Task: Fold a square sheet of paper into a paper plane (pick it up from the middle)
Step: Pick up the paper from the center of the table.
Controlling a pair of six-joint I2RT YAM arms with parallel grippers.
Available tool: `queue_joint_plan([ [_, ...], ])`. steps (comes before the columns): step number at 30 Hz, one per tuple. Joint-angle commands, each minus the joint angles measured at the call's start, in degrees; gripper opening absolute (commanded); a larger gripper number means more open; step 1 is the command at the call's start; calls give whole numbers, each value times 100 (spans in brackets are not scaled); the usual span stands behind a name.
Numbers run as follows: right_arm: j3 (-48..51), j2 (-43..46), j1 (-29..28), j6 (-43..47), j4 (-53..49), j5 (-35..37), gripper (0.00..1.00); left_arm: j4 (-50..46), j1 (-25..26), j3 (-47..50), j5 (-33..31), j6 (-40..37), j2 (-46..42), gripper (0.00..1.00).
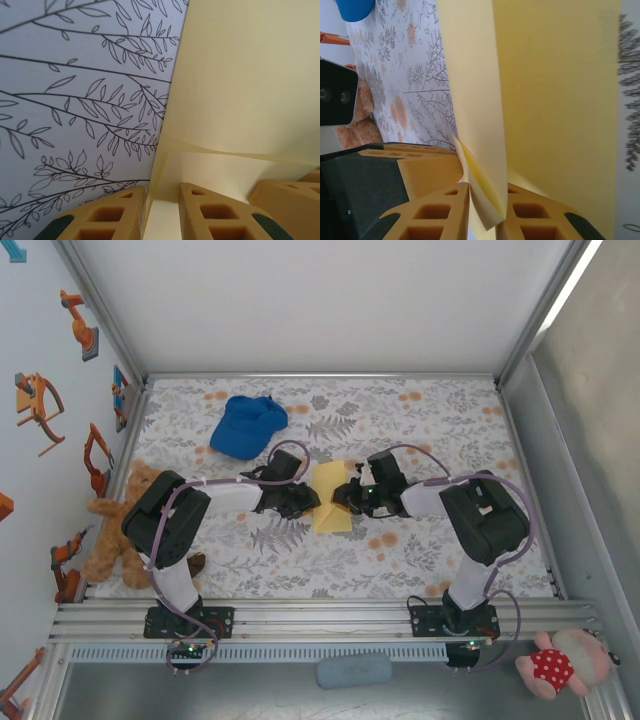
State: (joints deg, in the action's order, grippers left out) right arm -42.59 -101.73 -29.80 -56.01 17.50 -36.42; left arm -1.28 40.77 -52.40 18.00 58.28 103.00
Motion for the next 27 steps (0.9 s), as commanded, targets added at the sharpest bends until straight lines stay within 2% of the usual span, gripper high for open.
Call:
queue_joint_plan([
  [1,69,-98,-108,-55,237,149,17,111,-22,184,-111,96,-155,25],
  [5,157,-132,-140,-158,600,230,8,105,-69,367,-300,87,-620,26],
  [9,186,70,-132,-161,961,344,0,207,-228,684,-411,64,-1256,31],
  [15,-79,743,-42,138,1045,223,0,204,-507,979,-386,-186,-2378,52],
  [21,-446,1316,114,206,1114,-380,0,268,-872,1155,-73,-178,-3267,78],
  [27,-680,1460,122,-356,1699,-949,0,1556,-937,1424,705,243,-3564,87],
])
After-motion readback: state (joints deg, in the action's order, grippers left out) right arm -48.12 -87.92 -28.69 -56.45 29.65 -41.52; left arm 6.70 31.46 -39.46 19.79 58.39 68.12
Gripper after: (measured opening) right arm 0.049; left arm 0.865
